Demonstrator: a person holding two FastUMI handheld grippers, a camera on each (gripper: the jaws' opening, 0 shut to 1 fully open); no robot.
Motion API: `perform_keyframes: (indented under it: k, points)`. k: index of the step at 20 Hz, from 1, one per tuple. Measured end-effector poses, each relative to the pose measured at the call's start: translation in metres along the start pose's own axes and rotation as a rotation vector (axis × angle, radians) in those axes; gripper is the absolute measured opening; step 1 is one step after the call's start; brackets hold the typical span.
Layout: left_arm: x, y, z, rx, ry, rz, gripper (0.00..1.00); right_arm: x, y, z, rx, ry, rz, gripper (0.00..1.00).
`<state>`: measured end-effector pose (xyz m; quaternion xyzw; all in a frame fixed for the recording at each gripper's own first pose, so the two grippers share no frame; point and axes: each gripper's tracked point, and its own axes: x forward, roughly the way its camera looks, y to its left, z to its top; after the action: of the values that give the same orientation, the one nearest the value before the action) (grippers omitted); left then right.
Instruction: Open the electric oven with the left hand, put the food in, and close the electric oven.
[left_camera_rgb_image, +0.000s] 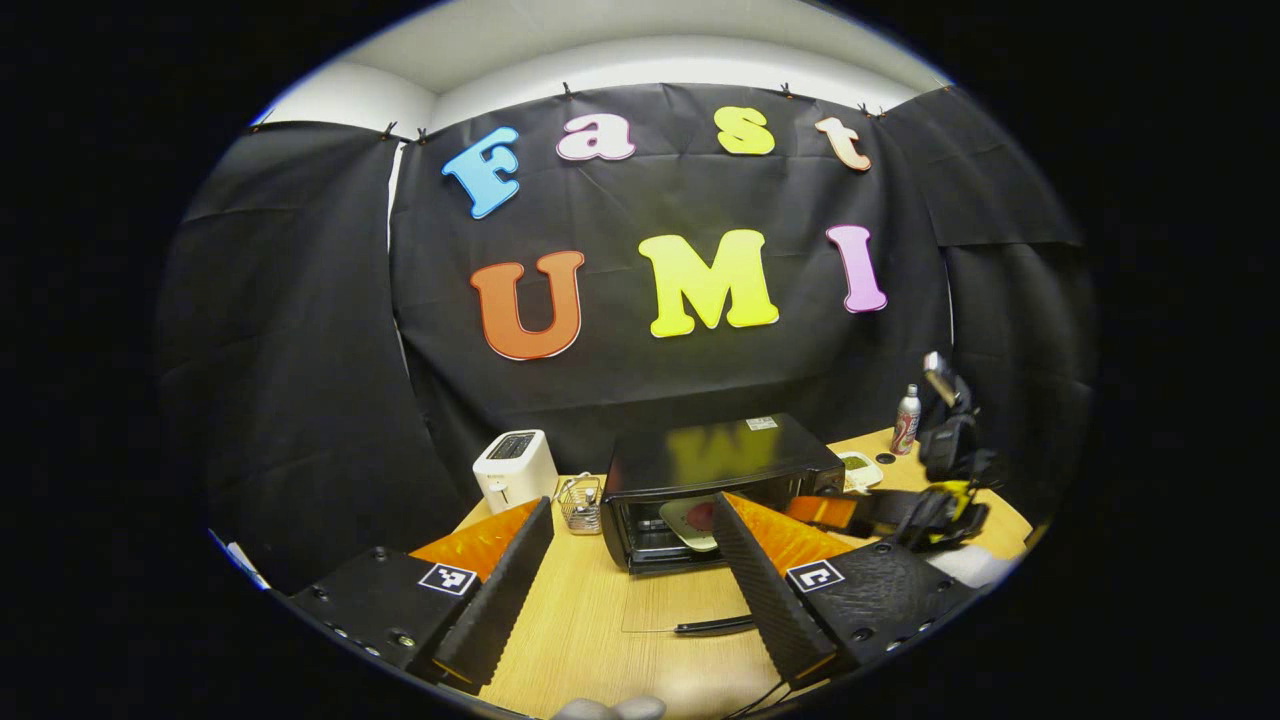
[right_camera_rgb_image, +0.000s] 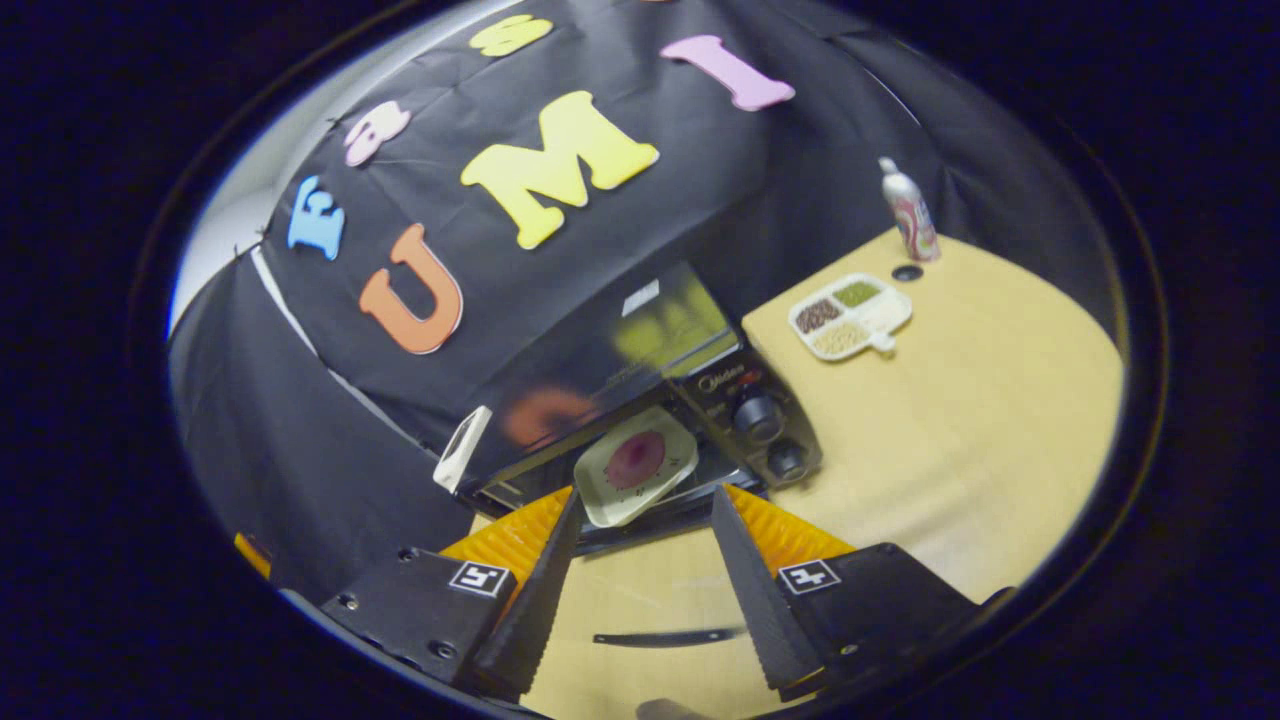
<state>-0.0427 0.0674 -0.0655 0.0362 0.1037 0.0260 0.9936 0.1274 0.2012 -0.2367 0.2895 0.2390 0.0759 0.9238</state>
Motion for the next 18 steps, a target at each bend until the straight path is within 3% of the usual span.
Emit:
perform_keyframes:
  k: [7, 9, 16, 18]
  points:
    - [0.008, -0.016, -0.006, -0.025, -0.017, -0.013, 0.97, -0.094, -0.022, 0.087, -0.268, -0.158, -0.052, 0.82]
    - [0.014, -0.024, -0.015, -0.026, -0.013, -0.025, 0.97, -0.117, -0.032, 0.105, -0.333, -0.201, -0.075, 1.00]
    - [0.028, -0.058, -0.074, -0.081, 0.083, -0.078, 0.97, -0.170, -0.060, 0.133, -0.465, -0.266, -0.142, 0.95]
    - [0.031, -0.067, -0.094, -0.075, 0.109, -0.095, 0.97, -0.178, -0.058, 0.138, -0.454, -0.259, -0.148, 0.96]
